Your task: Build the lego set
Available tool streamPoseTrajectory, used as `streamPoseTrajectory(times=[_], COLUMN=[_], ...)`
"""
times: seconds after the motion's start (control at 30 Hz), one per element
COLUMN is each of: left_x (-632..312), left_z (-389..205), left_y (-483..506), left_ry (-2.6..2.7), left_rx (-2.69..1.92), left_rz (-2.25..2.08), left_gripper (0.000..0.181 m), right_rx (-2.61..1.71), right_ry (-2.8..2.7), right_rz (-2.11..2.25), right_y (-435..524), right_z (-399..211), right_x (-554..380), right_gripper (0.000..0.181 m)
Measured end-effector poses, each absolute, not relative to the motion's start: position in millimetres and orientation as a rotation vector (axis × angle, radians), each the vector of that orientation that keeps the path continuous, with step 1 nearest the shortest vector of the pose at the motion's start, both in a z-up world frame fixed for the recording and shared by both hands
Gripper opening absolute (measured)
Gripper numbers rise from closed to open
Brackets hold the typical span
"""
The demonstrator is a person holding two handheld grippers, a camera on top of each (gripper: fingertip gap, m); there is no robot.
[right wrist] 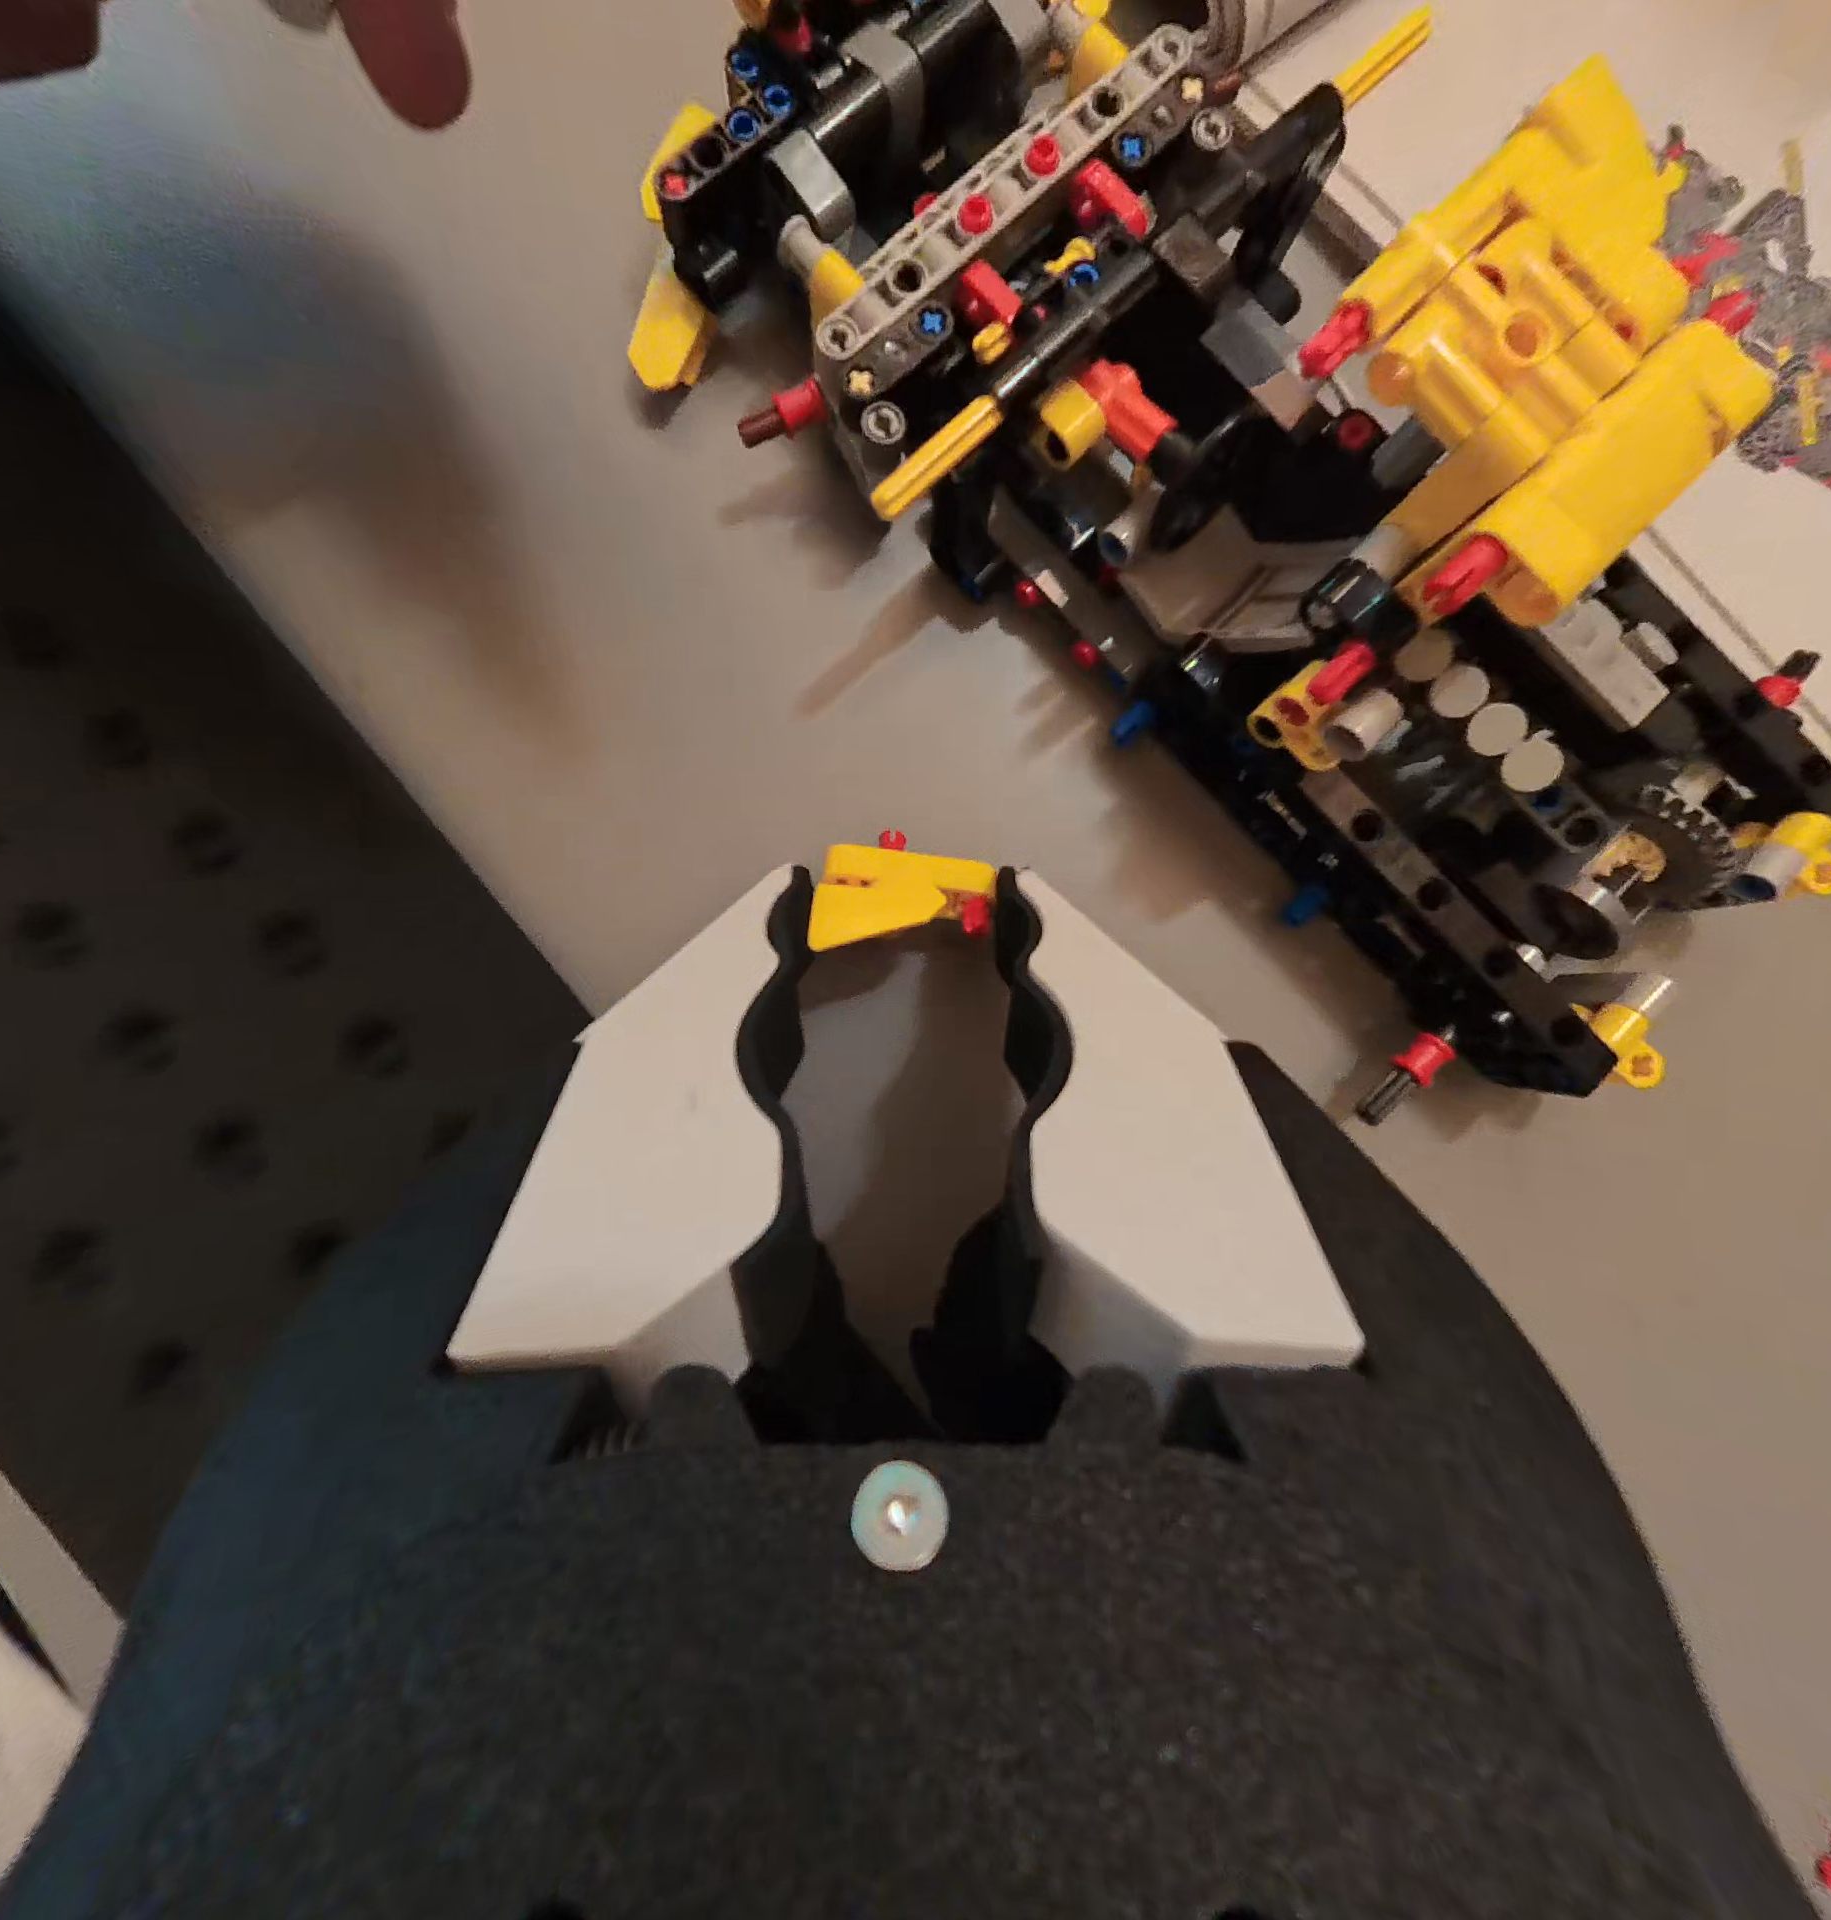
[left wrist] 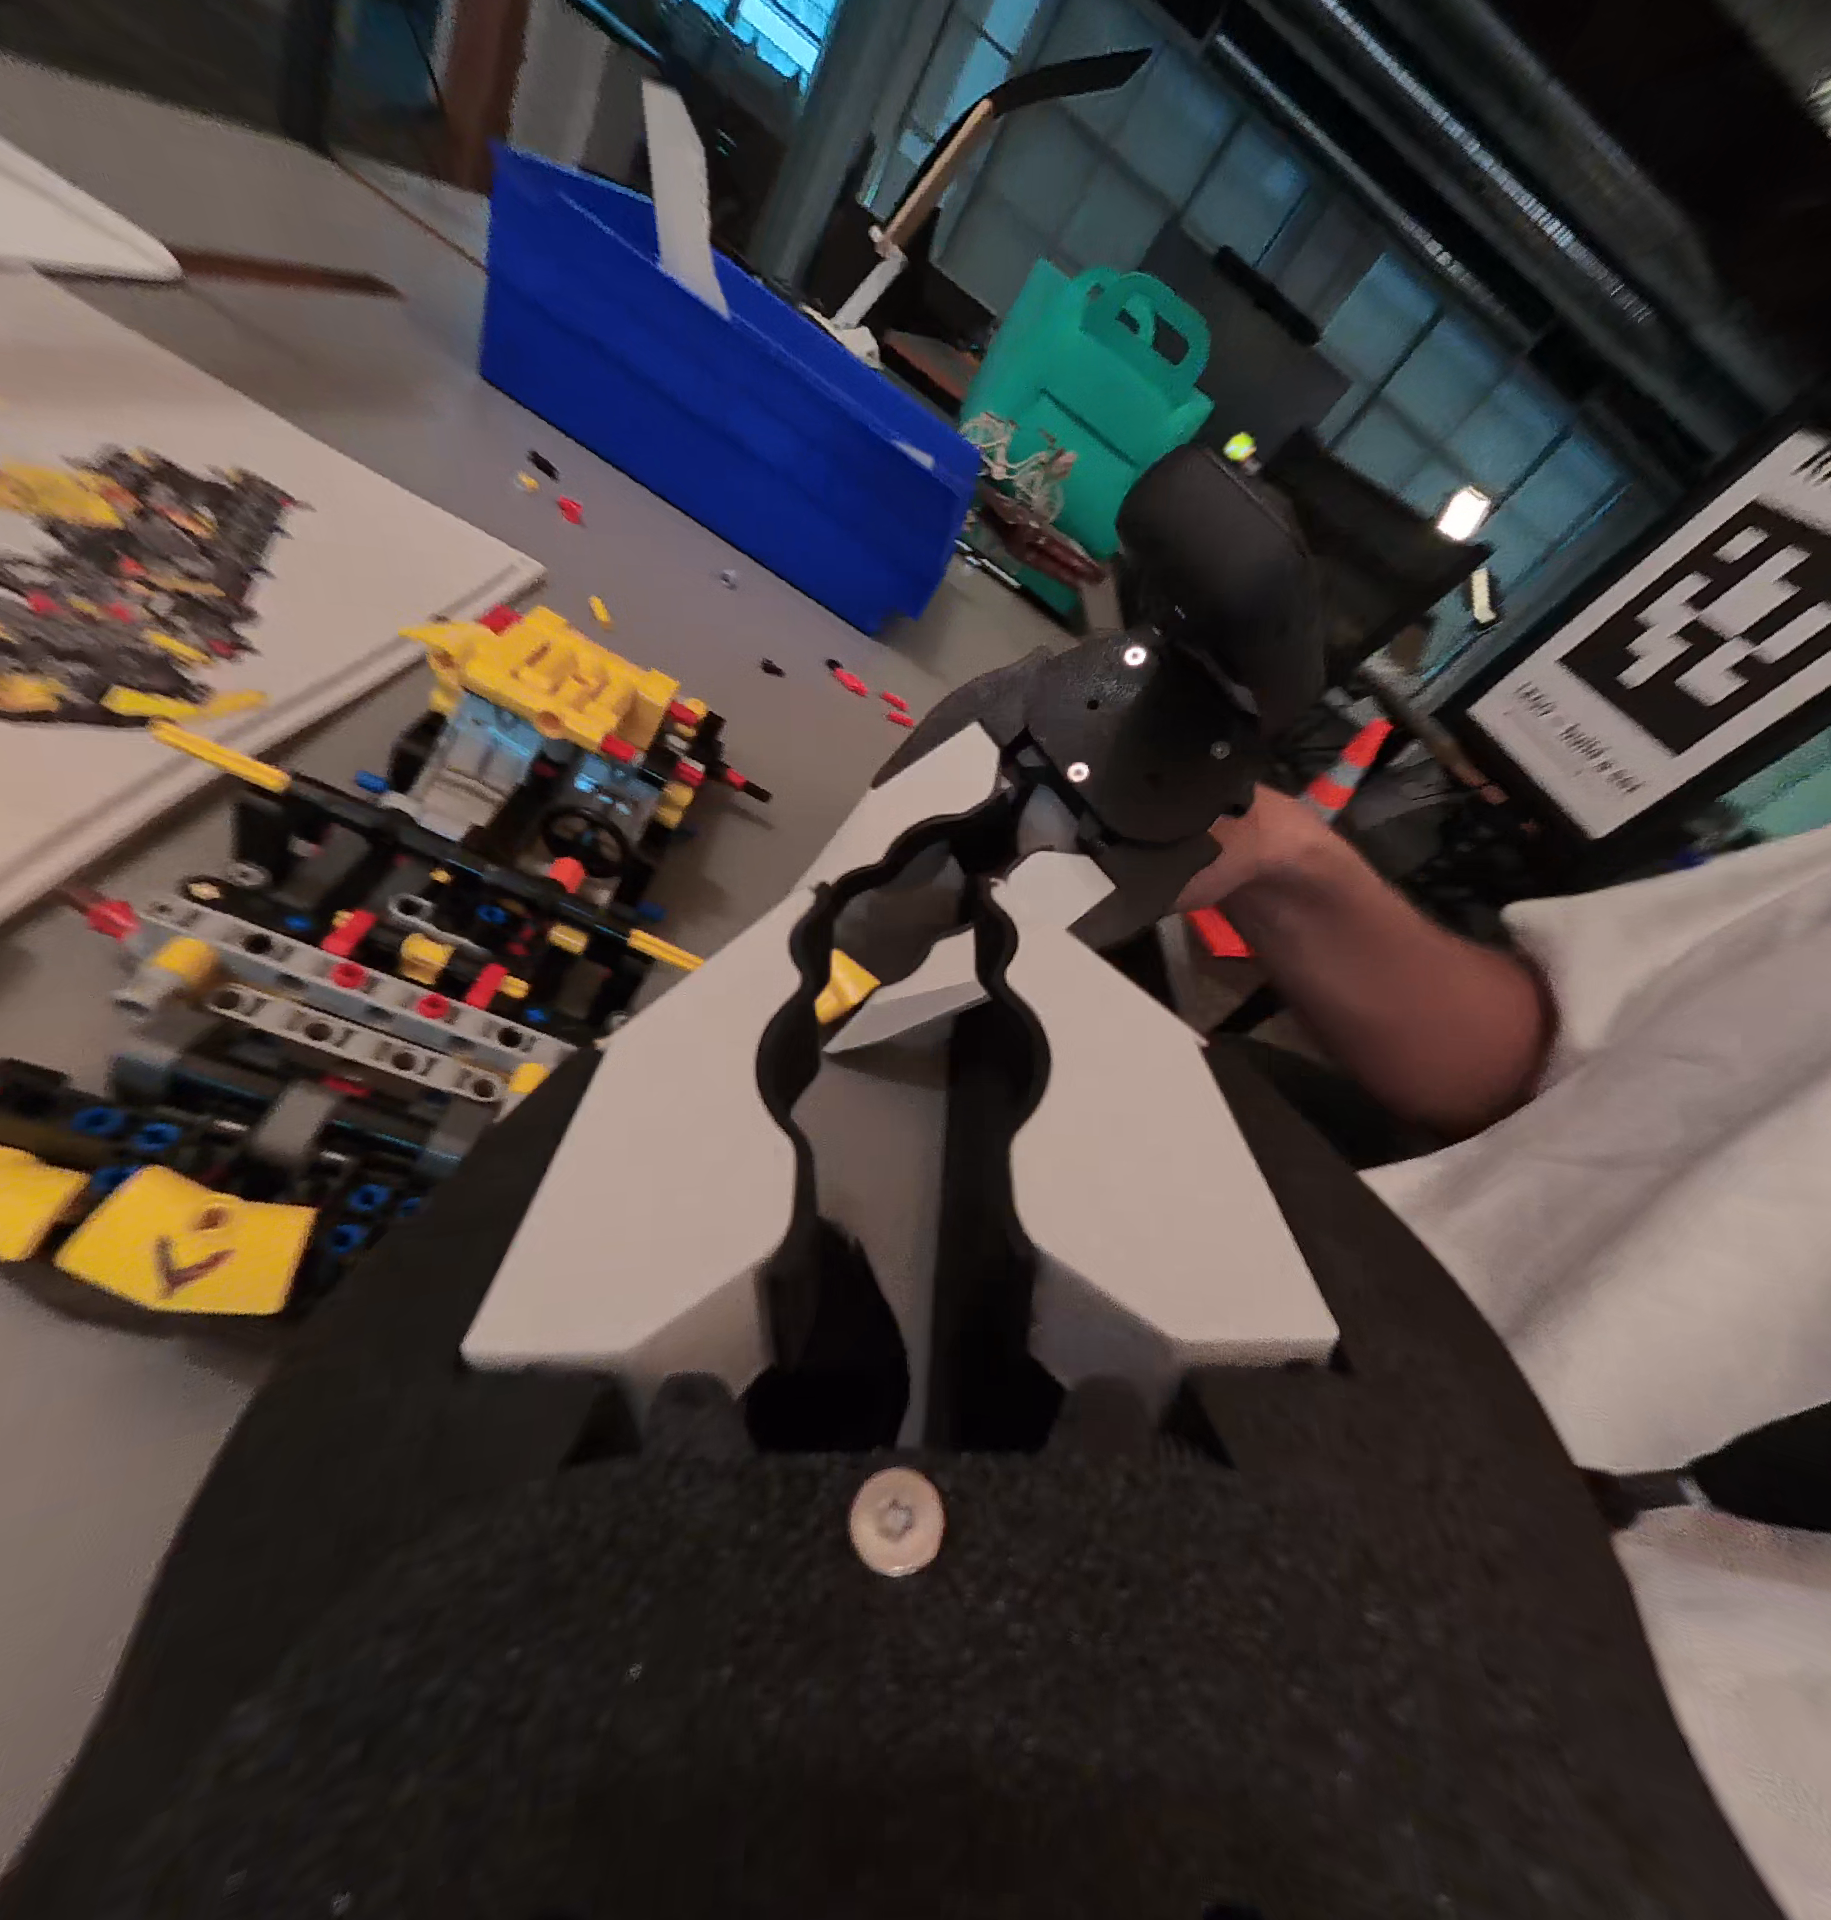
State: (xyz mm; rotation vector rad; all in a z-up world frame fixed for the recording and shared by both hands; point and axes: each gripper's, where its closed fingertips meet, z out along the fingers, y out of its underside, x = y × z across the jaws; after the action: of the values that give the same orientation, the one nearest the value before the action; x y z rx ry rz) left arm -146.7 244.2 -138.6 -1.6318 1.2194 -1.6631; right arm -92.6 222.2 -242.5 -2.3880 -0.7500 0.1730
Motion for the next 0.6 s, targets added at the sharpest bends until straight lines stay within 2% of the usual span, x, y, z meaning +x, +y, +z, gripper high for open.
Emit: streamPoseTrajectory(times=[0.17,0.23,0.37,0.43,0.53,0.6], left_x=[-153,-157,-159,-154,-137,-124], left_z=[-127,-124,-125,-124,-125,-135], left_y=[263,272,304,329,360,386], left_ry=[1.195,1.174,1.104,1.056,1.087,1.111], left_rx=[-1.487,-1.46,-1.508,-1.597,-1.719,-1.796], left_rz=[-1.461,-1.414,-1.296,-1.241,-1.194,-1.092], left_gripper=[0.027,0.026,0.026,0.026,0.026,0.026], right_rx=[-2.403,-2.406,-2.24,-2.172,-2.225,-2.321], right_ry=[-0.717,-0.683,-0.51,-0.289,-0.063,0.01], right_rz=[0.249,0.323,0.445,0.349,0.086,0.111], right_y=[224,222,239,269,312,330], right_z=[-243,-239,-187,-162,-184,-213], right_x=[-89,-86,-54,-1,82,99], right_gripper=[0.035,0.042,0.046,0.04,0.052,0.059])
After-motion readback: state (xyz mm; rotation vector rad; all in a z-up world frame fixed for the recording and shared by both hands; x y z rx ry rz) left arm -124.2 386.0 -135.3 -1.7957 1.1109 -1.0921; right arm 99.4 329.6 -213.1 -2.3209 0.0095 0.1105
